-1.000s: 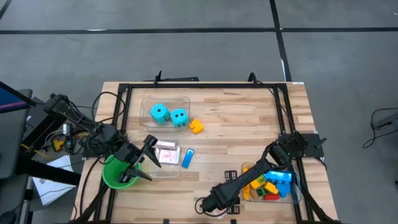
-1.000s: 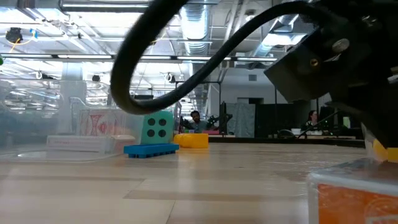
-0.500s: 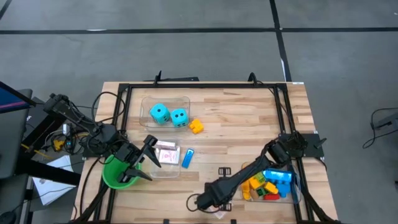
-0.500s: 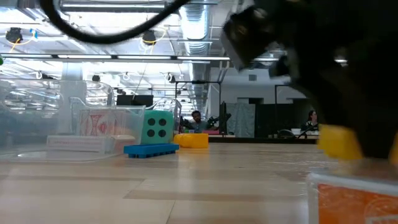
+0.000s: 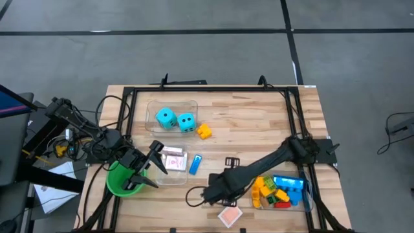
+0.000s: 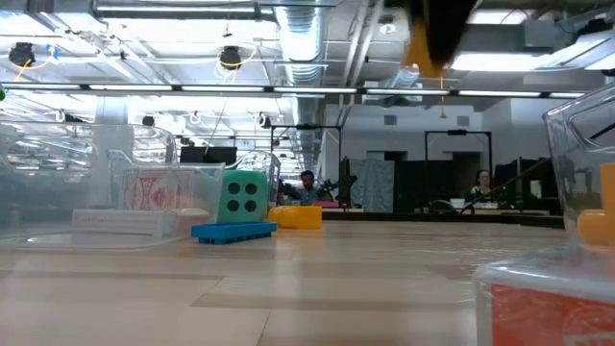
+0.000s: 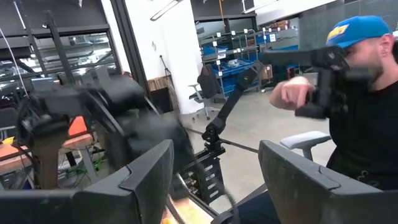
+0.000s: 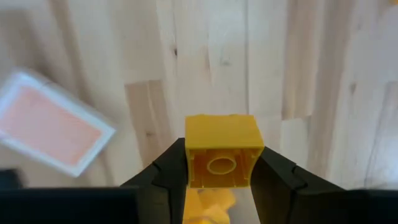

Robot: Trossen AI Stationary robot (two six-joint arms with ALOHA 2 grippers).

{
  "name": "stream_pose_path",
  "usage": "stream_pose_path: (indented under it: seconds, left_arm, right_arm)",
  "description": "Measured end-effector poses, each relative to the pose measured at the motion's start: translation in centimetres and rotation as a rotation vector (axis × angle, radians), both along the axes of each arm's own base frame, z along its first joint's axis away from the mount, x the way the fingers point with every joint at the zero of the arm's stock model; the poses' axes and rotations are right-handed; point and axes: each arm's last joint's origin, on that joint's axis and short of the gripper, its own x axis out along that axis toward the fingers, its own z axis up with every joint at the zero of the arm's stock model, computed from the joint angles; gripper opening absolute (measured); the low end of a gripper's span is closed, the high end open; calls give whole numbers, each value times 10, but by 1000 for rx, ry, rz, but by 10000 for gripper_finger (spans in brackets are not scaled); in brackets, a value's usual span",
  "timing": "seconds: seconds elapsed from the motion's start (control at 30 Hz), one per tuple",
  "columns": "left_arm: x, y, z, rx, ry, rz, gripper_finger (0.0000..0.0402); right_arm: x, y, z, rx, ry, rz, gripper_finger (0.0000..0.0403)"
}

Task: Pick & Place Toys
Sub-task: Put the yellow game piece into the bottom right transparent bin

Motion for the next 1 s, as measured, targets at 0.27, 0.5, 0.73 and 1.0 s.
stream_pose_path:
  seconds: [0.27,0.5,0.73,1.0]
  left_arm:
    - [0,0,0,-6,4,-1,231]
    - [0,0,0,-7,5,-2,231]
    - [0,0,0,-7,4,-2,231]
    - [0,0,0,-7,3,-1,231]
  right_arm:
    - [-54,-9,95,70,-273,-71,126]
    - [-114,20,138,99,-481,-100,126]
    - [-150,47,114,55,-474,-127,126]
    - [-188,31,55,-9,-290,-327,127]
